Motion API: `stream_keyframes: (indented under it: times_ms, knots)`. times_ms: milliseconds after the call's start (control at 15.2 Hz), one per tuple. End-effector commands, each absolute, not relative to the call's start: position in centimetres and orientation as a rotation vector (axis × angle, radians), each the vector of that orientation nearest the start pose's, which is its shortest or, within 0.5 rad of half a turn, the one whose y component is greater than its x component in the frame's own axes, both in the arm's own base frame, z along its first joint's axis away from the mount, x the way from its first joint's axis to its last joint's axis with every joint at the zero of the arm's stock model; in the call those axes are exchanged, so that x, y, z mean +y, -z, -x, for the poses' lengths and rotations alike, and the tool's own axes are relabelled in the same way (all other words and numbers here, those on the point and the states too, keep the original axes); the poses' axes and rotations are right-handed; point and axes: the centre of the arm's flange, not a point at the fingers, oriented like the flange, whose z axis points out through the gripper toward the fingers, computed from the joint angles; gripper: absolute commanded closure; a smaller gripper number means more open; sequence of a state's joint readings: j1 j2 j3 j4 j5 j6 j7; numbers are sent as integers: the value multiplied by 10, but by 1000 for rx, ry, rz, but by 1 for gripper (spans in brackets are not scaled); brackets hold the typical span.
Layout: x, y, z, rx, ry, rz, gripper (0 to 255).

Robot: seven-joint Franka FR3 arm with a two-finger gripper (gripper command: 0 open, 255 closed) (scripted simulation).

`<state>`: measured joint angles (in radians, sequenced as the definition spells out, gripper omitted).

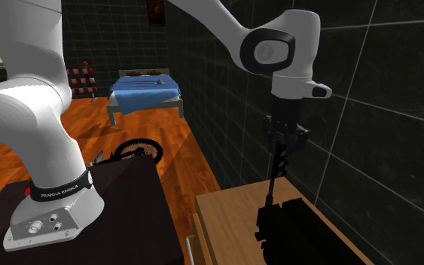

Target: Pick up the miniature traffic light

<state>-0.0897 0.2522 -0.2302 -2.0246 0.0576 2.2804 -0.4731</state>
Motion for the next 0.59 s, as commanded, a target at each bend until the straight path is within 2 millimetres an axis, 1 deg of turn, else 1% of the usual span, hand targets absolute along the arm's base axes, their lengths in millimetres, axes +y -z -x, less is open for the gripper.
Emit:
stream_keyframes:
  times_ms: [0, 396, 528]
  knots:
    - [-182, -340, -565, -194, 8, 3152, 255]
    - [-182, -372, -565, -194, 8, 3152, 255]
    - [-182, -373, -565, -194, 8, 3152, 255]
